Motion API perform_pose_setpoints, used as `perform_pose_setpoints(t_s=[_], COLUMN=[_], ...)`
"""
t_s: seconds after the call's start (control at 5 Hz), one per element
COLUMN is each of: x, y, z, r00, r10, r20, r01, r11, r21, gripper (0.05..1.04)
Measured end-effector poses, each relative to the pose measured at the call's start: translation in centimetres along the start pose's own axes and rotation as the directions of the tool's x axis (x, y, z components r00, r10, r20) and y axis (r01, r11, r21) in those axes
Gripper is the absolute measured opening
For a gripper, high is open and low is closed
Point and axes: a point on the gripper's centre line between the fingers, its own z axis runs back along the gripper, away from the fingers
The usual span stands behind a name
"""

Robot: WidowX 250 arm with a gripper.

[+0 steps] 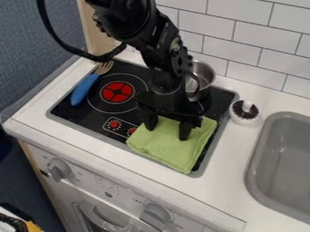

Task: Move the black and white object to the left burner

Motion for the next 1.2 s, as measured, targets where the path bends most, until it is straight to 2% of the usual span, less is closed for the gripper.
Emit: perform_pose_setpoints(t_s=[0.2,0.4,0.6,0.8,1.0,1.2], x=[0.1,0.7,1.2,2.7,5.0,8.9], y=[0.0,-0.7,-1.7,-2.9,-5.3,-7.8], z=[0.1,0.3,2.1,5.2,7.8,6.3], r00=[1.000,1.000,0.999,0.994,0.988,0.992], r10=[0.000,0.001,-0.005,-0.008,-0.058,-0.086], r20=[0.001,0.003,0.034,0.110,0.145,0.091], r01=[0.000,-0.001,0.008,0.020,0.067,0.093], r11=[1.000,0.999,0.997,0.994,0.996,0.993], r21=[-0.001,-0.054,-0.083,-0.104,-0.063,-0.073], gripper=[1.001,1.001,0.999,0.999,0.999,0.999])
